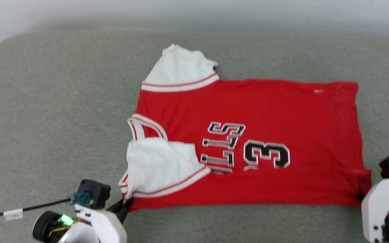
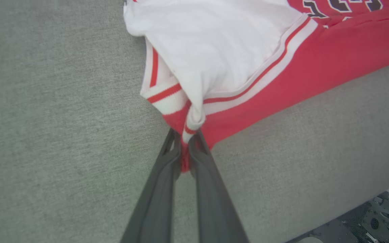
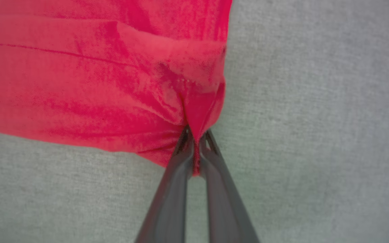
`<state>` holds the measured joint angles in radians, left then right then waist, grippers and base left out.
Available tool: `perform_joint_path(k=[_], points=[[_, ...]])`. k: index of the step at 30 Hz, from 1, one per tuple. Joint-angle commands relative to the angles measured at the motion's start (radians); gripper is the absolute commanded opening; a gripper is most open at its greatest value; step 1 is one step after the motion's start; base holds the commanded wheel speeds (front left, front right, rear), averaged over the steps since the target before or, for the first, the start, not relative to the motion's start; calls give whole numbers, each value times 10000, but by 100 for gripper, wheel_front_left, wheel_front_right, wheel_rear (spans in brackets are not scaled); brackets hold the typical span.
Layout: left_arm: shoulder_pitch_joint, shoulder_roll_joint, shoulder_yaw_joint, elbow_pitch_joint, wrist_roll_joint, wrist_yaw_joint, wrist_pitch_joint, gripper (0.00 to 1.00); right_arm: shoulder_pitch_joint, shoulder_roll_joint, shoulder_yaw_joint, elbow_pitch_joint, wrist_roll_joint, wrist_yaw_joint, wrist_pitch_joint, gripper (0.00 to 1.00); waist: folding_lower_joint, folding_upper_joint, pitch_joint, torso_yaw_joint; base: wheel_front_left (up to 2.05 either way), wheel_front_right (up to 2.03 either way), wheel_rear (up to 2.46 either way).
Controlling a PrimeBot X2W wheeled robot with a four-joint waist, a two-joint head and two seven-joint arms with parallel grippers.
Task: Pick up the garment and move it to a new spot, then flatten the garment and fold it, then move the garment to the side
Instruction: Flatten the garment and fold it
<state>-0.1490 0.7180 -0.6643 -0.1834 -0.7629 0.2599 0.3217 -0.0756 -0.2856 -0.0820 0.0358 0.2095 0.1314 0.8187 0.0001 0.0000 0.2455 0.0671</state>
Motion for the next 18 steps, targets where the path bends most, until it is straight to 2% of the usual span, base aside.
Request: perform_joint_path(k=[1, 11, 18], points=[[225, 135, 8, 7, -53, 62, 9, 0, 365, -172, -8, -81, 134, -15, 167, 0, -1, 0, -348, -96, 0, 0, 0], [1476, 890, -445, -393, 57, 268, 341, 0, 1992, -961, -408, -1848, 493, -16, 1275, 0, -1, 0, -1001, -184, 0, 0, 0], [1610, 302, -956, 101, -65, 26, 361, 0, 2691, -610, -504, -1848, 617, -15, 1504, 0, -1, 0, -911, -206, 0, 0, 0]])
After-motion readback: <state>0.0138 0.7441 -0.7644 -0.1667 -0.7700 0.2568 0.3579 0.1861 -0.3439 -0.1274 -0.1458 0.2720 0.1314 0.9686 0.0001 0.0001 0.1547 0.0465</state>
